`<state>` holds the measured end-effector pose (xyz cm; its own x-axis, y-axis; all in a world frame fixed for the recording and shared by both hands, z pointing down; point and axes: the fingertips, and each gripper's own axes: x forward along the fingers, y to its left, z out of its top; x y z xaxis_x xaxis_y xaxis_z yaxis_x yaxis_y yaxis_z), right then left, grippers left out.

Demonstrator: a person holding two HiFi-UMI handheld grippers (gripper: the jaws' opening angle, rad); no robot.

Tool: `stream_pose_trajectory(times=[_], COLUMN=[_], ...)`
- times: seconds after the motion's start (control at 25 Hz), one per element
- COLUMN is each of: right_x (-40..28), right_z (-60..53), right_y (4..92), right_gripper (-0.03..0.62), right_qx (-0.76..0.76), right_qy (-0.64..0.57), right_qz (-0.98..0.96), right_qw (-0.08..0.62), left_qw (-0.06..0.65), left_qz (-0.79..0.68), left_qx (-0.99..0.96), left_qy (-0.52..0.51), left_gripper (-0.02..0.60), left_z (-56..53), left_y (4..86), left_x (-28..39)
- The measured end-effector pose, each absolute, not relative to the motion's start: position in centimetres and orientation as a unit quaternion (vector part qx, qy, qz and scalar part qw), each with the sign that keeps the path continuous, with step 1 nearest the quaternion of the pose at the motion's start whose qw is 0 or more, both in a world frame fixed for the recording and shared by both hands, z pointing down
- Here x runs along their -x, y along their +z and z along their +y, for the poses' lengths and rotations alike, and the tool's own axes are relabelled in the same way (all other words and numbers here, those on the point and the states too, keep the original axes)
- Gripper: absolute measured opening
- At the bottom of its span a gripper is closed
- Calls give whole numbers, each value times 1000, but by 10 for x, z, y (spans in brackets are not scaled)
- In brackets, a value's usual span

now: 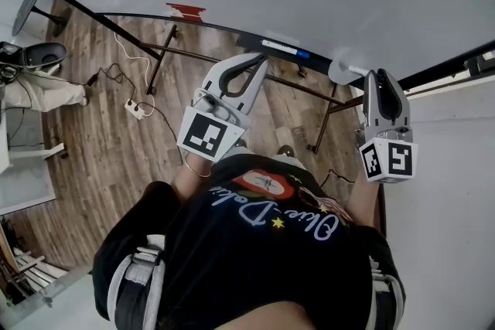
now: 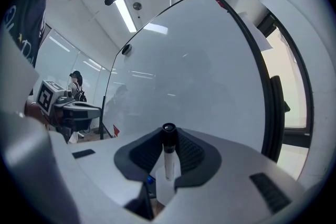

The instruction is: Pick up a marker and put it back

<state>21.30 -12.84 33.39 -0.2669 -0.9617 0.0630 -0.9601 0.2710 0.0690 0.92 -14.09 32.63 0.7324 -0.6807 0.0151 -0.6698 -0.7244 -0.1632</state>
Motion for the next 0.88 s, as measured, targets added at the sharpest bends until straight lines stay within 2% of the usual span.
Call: stream_pose_trajectory(times=[0.88], right_x=[-224], right_z=[-141], right_y=[396], right_gripper=[72], right_qx=[-604], right_qy=[52], right_qz=[-792], right_qw=[67], left_qw=[72], left_qz=[372], left_qx=[924], left_qy=[-54], left_gripper=[3], left_z=[-141], left_y=[331], left_x=[-11])
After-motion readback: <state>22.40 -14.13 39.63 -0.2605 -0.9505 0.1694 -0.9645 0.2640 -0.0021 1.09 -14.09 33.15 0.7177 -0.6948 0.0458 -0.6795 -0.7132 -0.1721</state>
